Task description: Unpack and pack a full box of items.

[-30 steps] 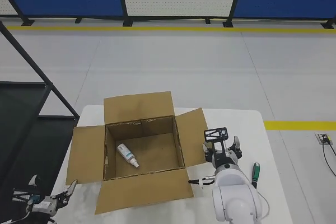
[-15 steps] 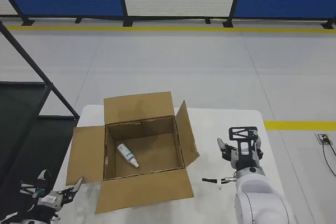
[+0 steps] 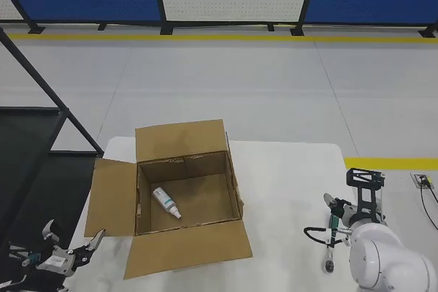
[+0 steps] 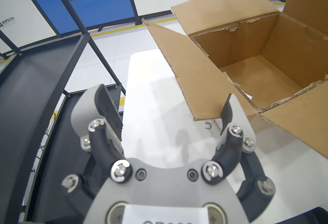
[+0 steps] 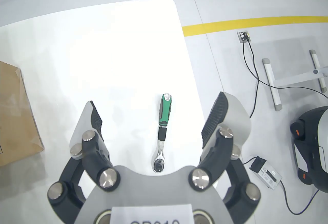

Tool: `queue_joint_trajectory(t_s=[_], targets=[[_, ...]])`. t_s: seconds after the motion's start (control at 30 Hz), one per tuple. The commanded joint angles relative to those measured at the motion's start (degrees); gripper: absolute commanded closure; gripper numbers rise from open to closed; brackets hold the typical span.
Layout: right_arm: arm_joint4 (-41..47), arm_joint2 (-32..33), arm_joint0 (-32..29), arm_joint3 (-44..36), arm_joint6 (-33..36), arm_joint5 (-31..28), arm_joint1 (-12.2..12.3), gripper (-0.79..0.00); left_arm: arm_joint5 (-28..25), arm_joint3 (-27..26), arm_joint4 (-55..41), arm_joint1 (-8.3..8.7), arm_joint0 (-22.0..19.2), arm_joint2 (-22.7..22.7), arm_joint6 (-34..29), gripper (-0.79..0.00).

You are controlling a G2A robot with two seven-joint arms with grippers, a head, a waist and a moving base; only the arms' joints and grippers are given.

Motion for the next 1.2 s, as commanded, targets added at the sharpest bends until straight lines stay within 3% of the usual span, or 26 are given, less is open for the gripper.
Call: queue_joint_trajectory(t_s=[0.0, 0.2, 0.43, 0.57, 0.83, 1.03, 1.1, 1.13, 1.17], targets=[[0.01, 0.02, 0.0, 0.0, 0.06, 0.0, 0.0, -0.785, 0.03, 0.0, 0.05, 0.0, 0.0, 0.02, -0.04, -0.785], [0.01, 0.02, 0.0, 0.0, 0.06, 0.0, 0.0, -0.785, 0.03, 0.0, 0.05, 0.0, 0.0, 0.02, -0.04, -0.785], [0.44, 4.06, -3.42, 1.21, 11.15, -13.24, 1.06, -0.785, 0.03, 0.0, 0.05, 0.0, 0.0, 0.02, -0.04, -0.785], [0.28, 4.56, -1.86, 5.67, 16.53, -16.46, 1.44, -0.785, 0.03, 0.0, 0.05, 0.0, 0.0, 0.02, -0.04, -0.785], [-0.29, 2.4, 3.05, 15.43, 19.59, -15.09, 1.56, -0.785, 0.03, 0.0, 0.05, 0.0, 0.0, 0.02, -0.04, -0.785], [2.41, 4.25, 5.31, 20.26, 19.59, -13.56, 1.75, -0.785, 0.03, 0.0, 0.05, 0.0, 0.0, 0.02, -0.04, -0.785], [4.14, 5.23, 6.15, 21.82, 19.59, -13.53, 1.86, -0.68, 0.03, 0.0, 0.05, 0.0, 0.0, 0.02, -0.04, -0.785], [5.08, 5.65, 6.6, 22.57, 19.59, -13.64, 1.92, -0.591, 0.03, 0.0, 0.05, 0.0, 0.0, 0.02, -0.04, -0.785], [5.61, 6.01, 7.04, 23.34, 19.59, -13.73, 2.0, -0.573, 0.03, 0.0, 0.05, 0.0, 0.0, 0.02, -0.04, -0.785]])
